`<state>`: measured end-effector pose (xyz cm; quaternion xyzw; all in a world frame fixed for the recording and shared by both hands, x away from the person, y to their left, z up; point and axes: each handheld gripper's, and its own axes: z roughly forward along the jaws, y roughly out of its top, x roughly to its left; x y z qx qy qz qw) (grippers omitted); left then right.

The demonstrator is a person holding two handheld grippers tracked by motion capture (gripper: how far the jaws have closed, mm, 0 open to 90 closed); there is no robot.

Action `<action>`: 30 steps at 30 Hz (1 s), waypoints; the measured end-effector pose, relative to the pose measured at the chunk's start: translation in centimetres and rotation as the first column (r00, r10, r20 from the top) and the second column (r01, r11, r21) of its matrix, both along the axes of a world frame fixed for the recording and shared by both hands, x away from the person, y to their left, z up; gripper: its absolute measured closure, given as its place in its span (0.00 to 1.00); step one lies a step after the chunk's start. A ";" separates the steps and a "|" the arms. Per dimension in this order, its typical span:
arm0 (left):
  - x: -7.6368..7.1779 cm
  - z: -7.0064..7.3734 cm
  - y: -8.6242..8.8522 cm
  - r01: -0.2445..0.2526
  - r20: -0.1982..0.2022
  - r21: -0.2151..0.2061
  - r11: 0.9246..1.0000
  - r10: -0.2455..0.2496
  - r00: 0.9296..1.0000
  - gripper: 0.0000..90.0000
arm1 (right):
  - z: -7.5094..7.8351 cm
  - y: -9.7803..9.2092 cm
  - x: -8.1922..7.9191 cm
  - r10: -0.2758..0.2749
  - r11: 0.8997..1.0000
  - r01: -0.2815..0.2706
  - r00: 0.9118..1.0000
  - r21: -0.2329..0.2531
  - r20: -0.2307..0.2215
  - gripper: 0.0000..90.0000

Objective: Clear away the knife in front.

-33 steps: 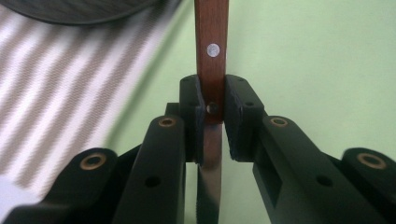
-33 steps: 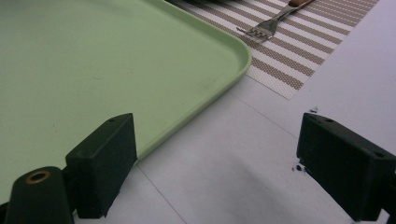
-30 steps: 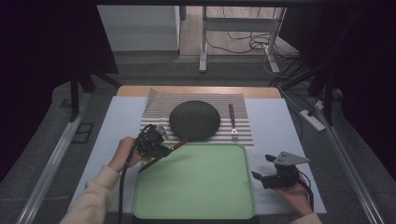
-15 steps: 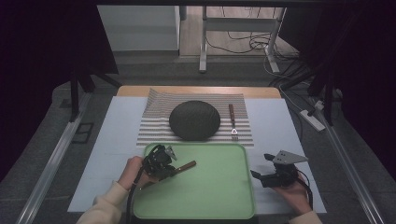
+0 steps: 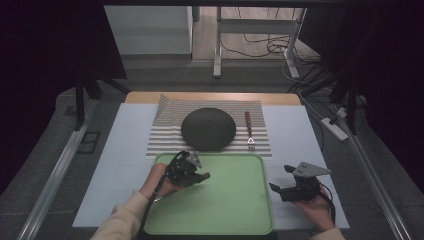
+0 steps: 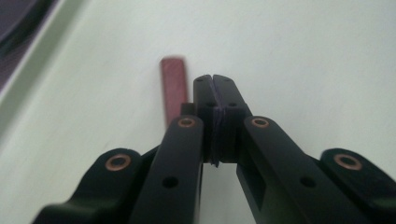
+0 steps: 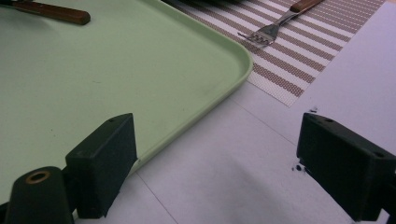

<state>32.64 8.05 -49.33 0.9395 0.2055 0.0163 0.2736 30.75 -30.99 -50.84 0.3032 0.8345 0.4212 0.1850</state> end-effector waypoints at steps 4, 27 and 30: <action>1.0 -0.7 -1.4 0.022 -0.013 0.012 1.000 -0.022 1.000 0.98 | 0.0 -0.1 -0.1 -0.004 1.000 0.004 1.000 -0.001 -0.002 0.13; 5.2 -2.4 3.8 -0.230 -0.027 -0.011 0.973 0.229 0.973 0.98 | 0.0 -0.5 -0.4 -0.023 1.000 0.023 1.000 -0.006 0.002 0.13; 5.1 -2.4 4.6 -0.259 -0.029 -0.002 0.966 0.259 0.966 0.98 | 0.0 -0.6 -0.5 -0.022 1.000 0.023 1.000 -0.007 0.005 0.14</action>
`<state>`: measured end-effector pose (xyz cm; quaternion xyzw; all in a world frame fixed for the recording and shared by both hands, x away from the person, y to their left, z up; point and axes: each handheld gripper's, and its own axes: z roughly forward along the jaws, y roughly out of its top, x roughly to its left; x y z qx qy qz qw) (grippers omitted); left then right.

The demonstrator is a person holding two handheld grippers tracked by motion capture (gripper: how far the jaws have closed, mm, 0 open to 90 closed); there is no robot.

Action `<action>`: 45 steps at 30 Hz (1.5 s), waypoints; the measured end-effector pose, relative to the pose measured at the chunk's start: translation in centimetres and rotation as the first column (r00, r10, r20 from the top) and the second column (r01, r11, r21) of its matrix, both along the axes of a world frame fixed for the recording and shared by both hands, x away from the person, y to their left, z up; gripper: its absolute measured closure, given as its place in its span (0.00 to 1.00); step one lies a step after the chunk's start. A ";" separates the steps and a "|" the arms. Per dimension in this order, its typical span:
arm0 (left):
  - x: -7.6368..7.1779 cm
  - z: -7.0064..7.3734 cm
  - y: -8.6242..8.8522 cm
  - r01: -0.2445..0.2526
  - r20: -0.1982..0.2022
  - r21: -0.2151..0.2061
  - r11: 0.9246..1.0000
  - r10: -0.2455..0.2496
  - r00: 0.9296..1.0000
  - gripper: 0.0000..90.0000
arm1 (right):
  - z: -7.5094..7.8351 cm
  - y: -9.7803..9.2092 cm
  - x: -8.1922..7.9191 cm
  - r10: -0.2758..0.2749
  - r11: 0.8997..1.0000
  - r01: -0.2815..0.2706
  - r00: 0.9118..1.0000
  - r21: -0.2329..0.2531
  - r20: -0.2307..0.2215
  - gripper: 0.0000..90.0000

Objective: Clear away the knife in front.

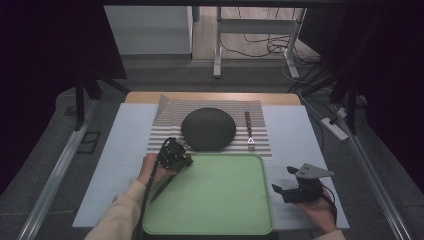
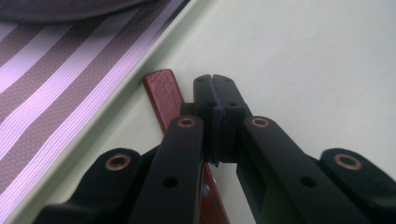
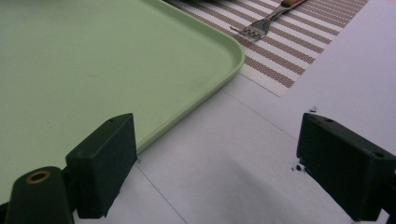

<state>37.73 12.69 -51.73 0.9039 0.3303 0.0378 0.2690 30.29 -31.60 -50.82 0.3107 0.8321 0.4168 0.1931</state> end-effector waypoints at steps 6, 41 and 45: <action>-0.7 -0.1 2.1 -0.053 0.010 0.004 0.999 0.053 0.999 0.98 | 0.0 -0.1 -0.1 -0.002 1.000 0.002 1.000 0.010 0.000 0.14; -8.1 2.1 7.5 -0.186 0.141 -0.131 0.974 0.204 0.969 0.98 | 0.2 0.5 0.4 0.012 1.000 -0.012 1.000 -0.002 0.022 0.14; -9.9 2.2 9.0 -0.217 0.162 -0.182 0.959 0.247 0.955 0.98 | 0.2 0.5 0.4 0.021 1.000 -0.021 1.000 -0.007 0.021 0.14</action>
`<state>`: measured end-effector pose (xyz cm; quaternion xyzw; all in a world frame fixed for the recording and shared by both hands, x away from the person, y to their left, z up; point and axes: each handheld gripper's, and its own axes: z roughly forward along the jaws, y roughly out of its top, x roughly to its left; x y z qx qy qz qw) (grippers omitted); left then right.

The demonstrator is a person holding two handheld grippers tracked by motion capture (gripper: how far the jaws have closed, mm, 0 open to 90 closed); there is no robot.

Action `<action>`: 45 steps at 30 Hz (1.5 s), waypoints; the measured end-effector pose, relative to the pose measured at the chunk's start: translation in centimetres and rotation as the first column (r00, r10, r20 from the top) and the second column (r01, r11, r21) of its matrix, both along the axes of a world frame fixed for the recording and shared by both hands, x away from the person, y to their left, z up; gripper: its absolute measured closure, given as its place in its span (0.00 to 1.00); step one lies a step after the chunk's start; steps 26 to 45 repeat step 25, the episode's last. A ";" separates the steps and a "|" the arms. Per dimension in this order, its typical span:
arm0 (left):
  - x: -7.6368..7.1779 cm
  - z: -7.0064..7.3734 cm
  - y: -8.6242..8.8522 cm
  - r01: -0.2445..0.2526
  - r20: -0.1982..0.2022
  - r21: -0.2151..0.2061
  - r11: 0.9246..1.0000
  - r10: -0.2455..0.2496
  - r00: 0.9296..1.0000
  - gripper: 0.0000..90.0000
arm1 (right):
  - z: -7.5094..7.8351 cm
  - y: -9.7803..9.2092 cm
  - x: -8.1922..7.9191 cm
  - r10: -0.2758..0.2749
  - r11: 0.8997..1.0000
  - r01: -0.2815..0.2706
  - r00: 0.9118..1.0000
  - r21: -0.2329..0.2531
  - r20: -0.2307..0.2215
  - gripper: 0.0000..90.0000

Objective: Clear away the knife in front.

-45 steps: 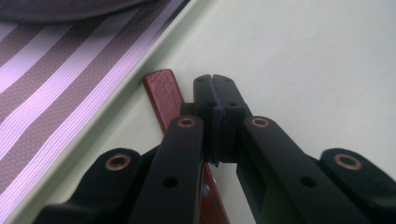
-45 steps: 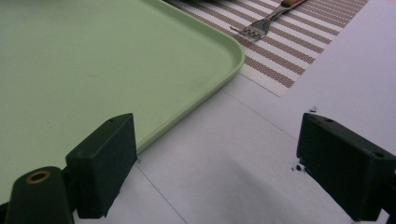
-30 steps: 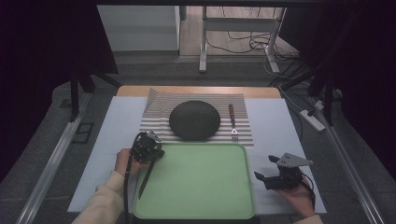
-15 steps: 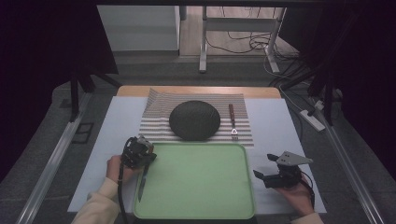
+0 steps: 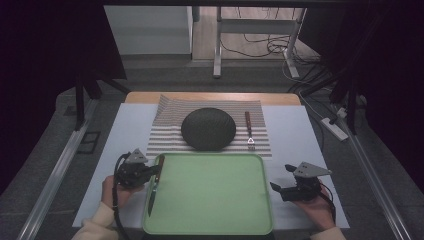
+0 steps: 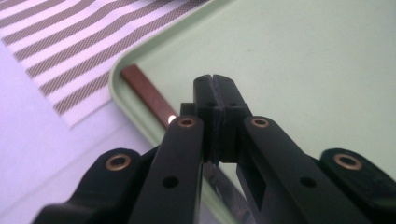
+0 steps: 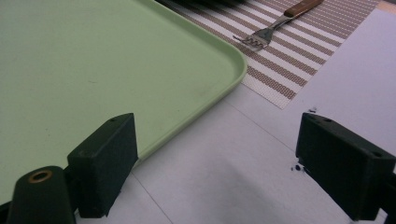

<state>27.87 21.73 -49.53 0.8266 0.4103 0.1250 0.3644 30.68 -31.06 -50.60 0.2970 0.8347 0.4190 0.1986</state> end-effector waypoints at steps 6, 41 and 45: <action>-1.9 -0.7 1.6 -0.093 0.012 -0.042 0.995 0.093 0.996 0.63 | 0.1 -0.1 -0.1 -0.003 1.000 0.003 1.000 0.008 0.005 0.14; -2.2 -1.3 2.4 -0.161 0.056 -0.018 0.987 0.161 0.985 0.33 | 0.2 -0.2 0.0 0.000 1.000 0.000 1.000 0.018 0.012 0.14; -2.2 -1.3 2.4 -0.161 0.056 -0.018 0.987 0.161 0.985 0.33 | 0.2 -0.2 0.0 0.000 1.000 0.000 1.000 0.018 0.012 0.14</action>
